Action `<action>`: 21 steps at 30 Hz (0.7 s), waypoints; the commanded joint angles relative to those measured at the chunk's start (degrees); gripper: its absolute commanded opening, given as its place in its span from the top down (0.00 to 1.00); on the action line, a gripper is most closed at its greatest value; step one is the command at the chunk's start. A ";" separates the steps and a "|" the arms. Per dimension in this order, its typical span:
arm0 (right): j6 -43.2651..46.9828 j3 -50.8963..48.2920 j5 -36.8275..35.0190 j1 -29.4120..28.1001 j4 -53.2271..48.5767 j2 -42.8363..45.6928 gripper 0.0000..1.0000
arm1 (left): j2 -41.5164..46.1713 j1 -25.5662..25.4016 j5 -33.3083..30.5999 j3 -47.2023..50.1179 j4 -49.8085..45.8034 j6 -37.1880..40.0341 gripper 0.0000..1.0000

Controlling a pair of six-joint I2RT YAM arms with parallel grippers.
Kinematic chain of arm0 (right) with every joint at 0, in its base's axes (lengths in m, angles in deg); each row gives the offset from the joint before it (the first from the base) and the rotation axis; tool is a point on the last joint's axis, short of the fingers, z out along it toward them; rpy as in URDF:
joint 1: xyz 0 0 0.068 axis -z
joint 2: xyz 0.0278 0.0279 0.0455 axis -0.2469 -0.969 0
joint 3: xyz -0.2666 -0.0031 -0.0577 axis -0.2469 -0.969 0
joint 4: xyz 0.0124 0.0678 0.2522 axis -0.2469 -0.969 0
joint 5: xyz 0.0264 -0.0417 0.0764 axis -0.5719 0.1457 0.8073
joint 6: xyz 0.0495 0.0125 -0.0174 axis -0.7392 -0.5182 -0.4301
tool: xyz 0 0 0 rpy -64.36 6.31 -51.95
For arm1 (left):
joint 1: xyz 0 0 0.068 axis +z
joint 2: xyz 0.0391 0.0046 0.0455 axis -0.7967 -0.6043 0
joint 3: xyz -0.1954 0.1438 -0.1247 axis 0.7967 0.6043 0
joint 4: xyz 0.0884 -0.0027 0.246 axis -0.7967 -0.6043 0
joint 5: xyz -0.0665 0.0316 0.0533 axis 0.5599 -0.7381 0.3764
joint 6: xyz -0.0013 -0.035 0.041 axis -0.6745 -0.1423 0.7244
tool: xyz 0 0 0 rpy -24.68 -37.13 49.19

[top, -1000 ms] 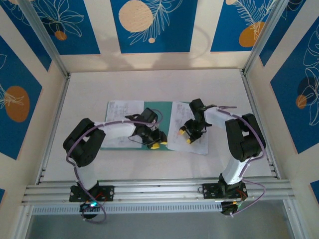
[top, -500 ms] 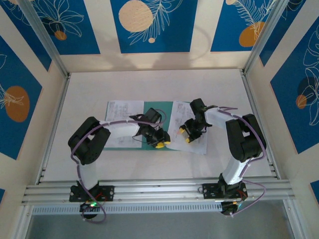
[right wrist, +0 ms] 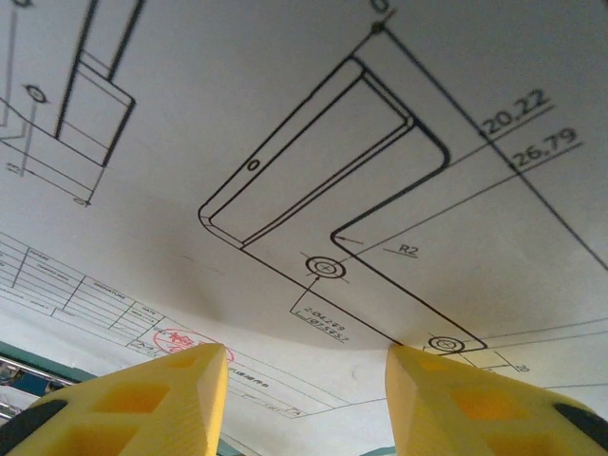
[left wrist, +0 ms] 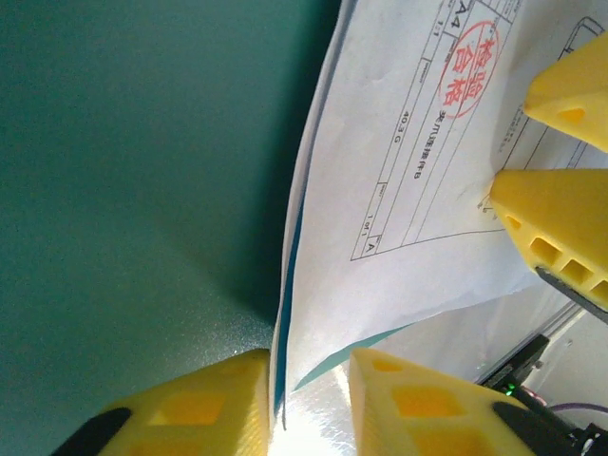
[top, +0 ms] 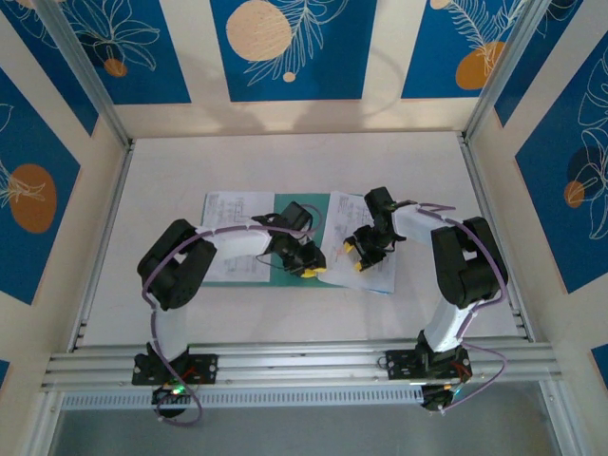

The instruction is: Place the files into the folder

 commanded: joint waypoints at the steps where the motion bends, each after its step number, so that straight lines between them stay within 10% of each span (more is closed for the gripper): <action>1: -1.51 1.06 0.87 0.34 -0.34 -1.40 0.52 | -1.35 -0.66 -0.44 -1.26 -2.00 1.68 0.76; 21: -3.43 1.32 0.54 0.20 -0.54 -2.03 0.52 | -2.76 -0.65 -1.22 -2.00 -3.28 2.66 0.91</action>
